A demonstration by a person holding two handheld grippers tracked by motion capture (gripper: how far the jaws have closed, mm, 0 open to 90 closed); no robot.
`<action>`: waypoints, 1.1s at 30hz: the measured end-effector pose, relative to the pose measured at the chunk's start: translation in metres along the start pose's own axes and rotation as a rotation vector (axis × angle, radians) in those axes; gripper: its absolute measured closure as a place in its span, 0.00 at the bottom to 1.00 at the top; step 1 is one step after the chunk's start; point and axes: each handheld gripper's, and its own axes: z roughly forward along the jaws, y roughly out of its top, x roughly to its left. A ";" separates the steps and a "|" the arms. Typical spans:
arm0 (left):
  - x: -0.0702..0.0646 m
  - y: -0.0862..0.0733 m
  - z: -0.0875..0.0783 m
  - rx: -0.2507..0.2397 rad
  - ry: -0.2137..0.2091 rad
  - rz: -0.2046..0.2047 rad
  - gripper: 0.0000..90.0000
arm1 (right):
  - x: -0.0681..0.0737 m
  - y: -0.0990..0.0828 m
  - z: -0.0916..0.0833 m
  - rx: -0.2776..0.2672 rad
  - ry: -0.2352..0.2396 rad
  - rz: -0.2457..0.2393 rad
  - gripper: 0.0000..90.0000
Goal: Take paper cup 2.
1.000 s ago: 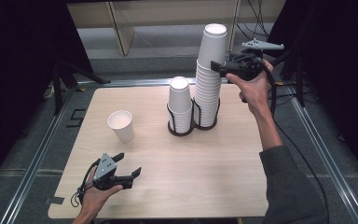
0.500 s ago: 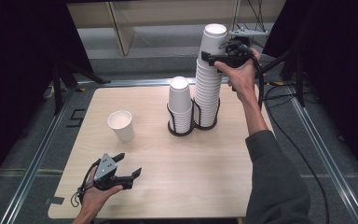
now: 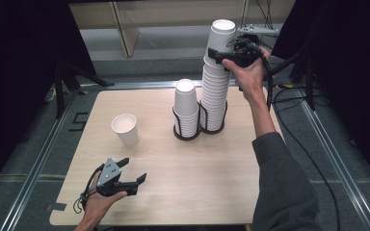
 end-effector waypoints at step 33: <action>0.000 0.000 0.001 -0.005 -0.005 0.001 0.16 | 0.023 0.049 -0.084 -0.179 0.063 -0.052 0.20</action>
